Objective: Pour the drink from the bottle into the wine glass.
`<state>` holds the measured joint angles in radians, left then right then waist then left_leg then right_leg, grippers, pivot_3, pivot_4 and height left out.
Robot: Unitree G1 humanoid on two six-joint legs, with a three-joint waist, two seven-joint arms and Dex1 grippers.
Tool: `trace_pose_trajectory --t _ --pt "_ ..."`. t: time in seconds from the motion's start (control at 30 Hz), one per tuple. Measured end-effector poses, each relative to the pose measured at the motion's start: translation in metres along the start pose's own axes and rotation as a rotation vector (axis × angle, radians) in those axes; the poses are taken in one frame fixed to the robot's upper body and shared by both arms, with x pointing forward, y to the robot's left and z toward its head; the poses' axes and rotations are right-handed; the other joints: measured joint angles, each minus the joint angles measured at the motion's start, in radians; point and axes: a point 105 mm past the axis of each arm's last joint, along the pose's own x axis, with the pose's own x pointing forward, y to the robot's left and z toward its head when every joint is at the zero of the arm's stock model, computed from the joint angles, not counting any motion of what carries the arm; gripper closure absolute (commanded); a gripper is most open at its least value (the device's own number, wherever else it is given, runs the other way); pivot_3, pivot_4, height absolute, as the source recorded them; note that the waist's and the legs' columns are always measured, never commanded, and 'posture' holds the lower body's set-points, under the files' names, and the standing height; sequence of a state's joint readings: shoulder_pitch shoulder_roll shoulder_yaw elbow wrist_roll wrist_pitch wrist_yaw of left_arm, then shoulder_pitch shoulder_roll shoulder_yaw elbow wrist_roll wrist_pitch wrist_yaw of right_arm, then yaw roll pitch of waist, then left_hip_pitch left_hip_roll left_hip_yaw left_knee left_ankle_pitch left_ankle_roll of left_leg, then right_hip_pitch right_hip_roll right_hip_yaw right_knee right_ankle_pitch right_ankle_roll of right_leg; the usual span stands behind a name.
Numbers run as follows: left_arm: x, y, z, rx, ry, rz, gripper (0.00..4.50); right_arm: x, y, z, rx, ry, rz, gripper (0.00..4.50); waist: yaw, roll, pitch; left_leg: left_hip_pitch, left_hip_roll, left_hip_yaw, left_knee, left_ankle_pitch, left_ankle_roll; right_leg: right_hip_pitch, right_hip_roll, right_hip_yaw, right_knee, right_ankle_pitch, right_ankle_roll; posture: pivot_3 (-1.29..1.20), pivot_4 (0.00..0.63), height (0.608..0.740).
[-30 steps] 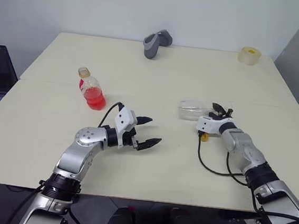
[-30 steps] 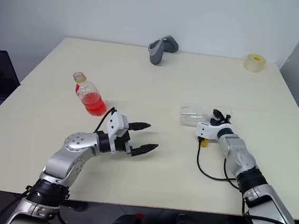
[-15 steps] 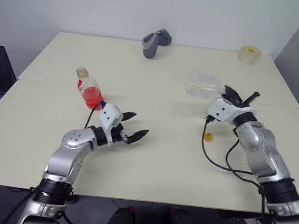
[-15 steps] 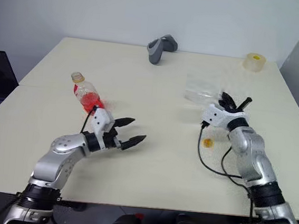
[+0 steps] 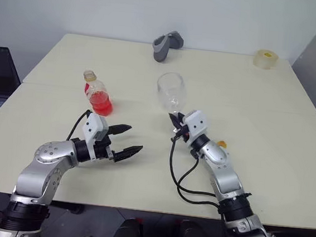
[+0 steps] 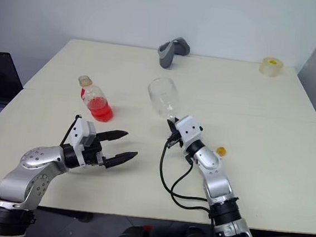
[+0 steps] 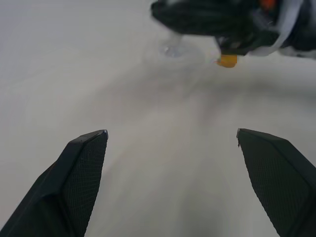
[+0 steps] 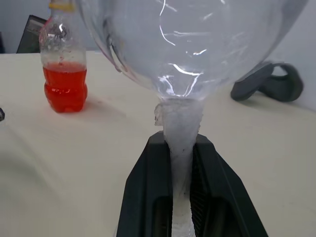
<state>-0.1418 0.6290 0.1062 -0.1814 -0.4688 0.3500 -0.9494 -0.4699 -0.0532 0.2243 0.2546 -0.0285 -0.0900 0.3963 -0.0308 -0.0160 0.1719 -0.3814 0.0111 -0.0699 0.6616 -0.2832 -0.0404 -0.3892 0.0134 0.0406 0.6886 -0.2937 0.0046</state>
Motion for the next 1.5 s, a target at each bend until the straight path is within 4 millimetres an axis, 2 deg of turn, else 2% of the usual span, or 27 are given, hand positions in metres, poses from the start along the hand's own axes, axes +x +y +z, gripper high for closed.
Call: trace_pose_trajectory --t 0.2,0.3,0.57,0.7,0.73,0.9,1.27,1.37,1.5 --pt "0.002 0.003 0.004 0.003 -0.005 0.014 0.00 0.010 0.002 -0.014 0.011 0.005 0.036 4.34 -0.003 0.000 0.000 0.000 0.000 0.001 0.000 0.000 0.000 0.000 0.000 0.001 0.000 0.000 0.000 0.00 0.150 0.740" --pt "0.002 0.004 0.005 0.003 -0.006 0.018 0.00 0.008 0.006 -0.023 0.020 0.018 0.064 4.34 -0.003 0.000 0.000 0.000 0.000 0.001 0.000 0.000 0.000 0.000 0.000 0.001 0.001 0.000 0.000 0.00 0.150 0.740" --pt "-0.001 0.006 0.005 0.019 0.010 0.025 0.00 0.003 0.011 -0.037 0.082 0.048 0.119 1.61 -0.003 0.000 0.000 0.001 0.000 0.001 0.000 0.000 0.000 0.000 0.000 0.001 0.001 0.000 0.000 0.00 0.150 0.740" --pt "-0.003 0.008 0.006 0.025 0.012 0.033 0.00 0.002 0.009 -0.037 0.076 0.045 0.117 0.24 -0.003 0.000 0.000 0.001 0.000 0.001 0.000 0.000 0.000 0.000 0.000 0.001 0.001 0.000 0.000 0.00 0.150 0.740" --pt "-0.003 0.008 0.006 0.025 0.012 0.033 0.00 0.001 0.009 -0.037 0.075 0.045 0.119 0.06 -0.003 0.000 0.000 0.001 0.000 0.001 0.000 0.000 0.000 0.000 0.000 0.001 0.001 0.000 0.000 0.00 0.150 0.740" --pt "-0.002 0.010 0.009 0.033 0.005 0.047 0.00 -0.008 0.007 -0.035 0.046 0.046 0.138 0.06 -0.002 0.000 0.000 0.000 0.000 0.000 0.000 0.000 0.000 0.000 0.000 0.001 0.001 0.000 0.000 0.00 0.150 0.740" --pt "-0.001 0.011 0.015 0.049 -0.020 0.081 0.00 -0.050 0.002 -0.031 -0.008 0.143 0.174 0.06 0.000 0.000 0.000 0.000 0.000 0.000 0.000 0.000 0.000 0.000 0.000 0.001 0.001 0.000 0.000 0.00 0.150 0.740" --pt "-0.002 0.010 0.015 0.053 -0.024 0.095 0.00 -0.068 0.000 -0.027 -0.024 0.195 0.216 0.06 0.001 0.000 0.000 0.000 0.000 0.000 0.000 0.000 0.000 0.000 0.000 0.001 0.000 0.000 0.000 0.00 0.150 0.740" --pt "-0.010 0.013 0.007 0.019 -0.020 0.166 0.00 -0.093 0.006 -0.009 -0.049 0.236 0.312 0.06 0.000 0.000 0.000 0.000 0.000 0.000 0.000 0.000 0.000 0.000 0.000 0.001 0.000 0.000 0.000 0.00 0.150 0.740"
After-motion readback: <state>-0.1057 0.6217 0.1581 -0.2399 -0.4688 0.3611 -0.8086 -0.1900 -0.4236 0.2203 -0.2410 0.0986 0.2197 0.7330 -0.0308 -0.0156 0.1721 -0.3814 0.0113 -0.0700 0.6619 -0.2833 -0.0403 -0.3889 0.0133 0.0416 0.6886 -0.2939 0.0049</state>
